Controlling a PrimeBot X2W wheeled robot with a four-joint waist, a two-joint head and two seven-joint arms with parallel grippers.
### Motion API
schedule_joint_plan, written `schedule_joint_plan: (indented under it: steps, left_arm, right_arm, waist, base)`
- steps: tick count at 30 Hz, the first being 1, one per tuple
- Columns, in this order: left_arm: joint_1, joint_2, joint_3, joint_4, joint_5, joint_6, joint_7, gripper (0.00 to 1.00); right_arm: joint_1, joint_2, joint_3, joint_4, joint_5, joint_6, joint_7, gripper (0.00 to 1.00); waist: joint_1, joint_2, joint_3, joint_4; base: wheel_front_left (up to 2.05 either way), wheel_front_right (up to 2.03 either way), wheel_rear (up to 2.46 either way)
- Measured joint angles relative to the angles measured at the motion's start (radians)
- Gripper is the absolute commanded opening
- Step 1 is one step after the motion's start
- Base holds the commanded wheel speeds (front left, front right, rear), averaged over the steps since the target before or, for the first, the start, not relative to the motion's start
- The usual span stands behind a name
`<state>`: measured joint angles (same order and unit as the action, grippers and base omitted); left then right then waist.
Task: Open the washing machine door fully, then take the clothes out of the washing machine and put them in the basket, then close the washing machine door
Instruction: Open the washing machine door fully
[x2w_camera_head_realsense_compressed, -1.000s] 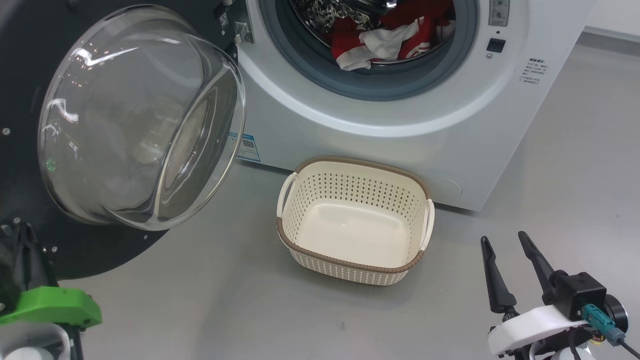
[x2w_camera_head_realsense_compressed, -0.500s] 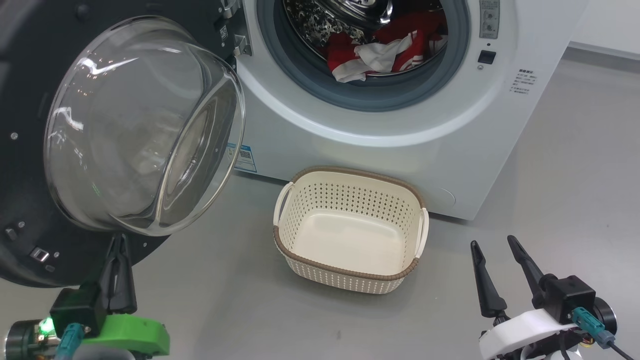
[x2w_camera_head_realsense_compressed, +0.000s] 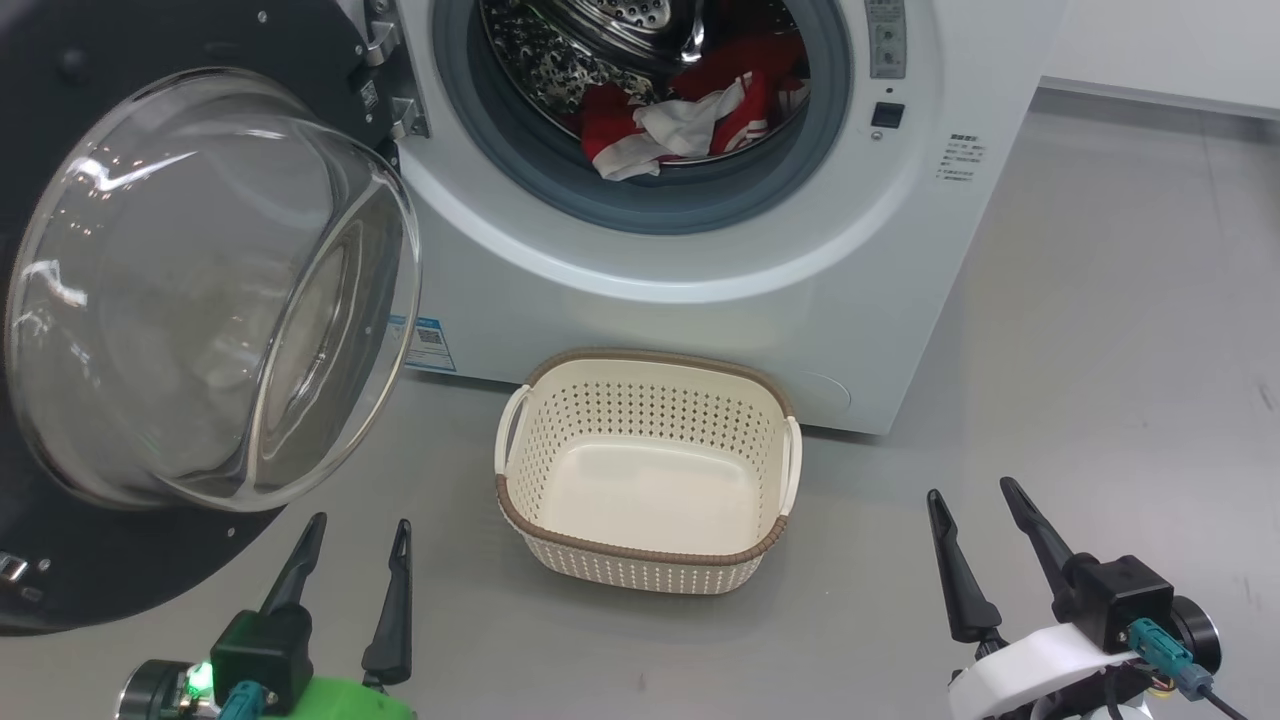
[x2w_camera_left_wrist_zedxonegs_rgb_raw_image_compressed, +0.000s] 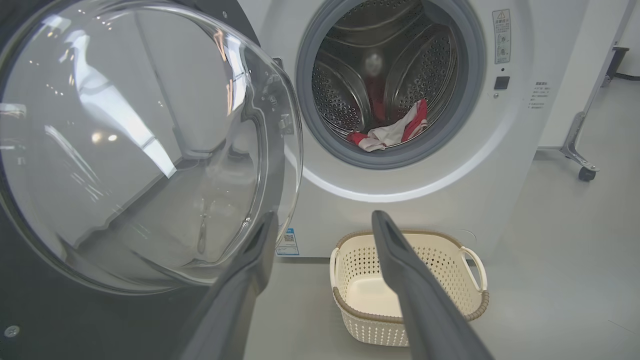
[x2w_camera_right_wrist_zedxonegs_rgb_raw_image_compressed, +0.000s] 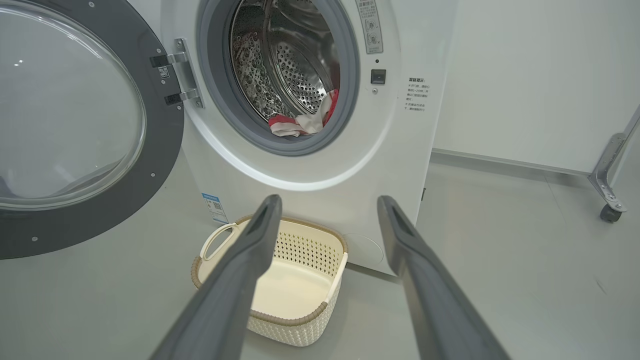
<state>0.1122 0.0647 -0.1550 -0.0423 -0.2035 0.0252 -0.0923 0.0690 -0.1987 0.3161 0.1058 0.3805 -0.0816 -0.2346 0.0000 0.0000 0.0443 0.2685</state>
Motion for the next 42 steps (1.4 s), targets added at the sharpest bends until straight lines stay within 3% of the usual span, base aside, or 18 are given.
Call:
schedule_joint_plan:
  steps: [28, 42]
  left_arm:
    - [0.042, -0.003, 0.012, -0.006, -0.006, 0.040, 0.038, 1.00]
    - [0.042, -0.005, 0.005, -0.015, 0.006, 0.050, 0.047, 1.00]
  right_arm:
    - [0.003, 0.009, -0.005, -0.005, -0.006, -0.001, -0.001, 1.00]
    - [0.019, 0.006, -0.024, -0.020, -0.006, -0.009, -0.005, 1.00]
  waist:
    - [0.0000, 0.0000, -0.030, -0.262]
    - [0.0000, 0.0000, -0.019, -0.286]
  base:
    - [0.00, 0.00, 0.00]
    - [0.00, 0.00, 0.00]
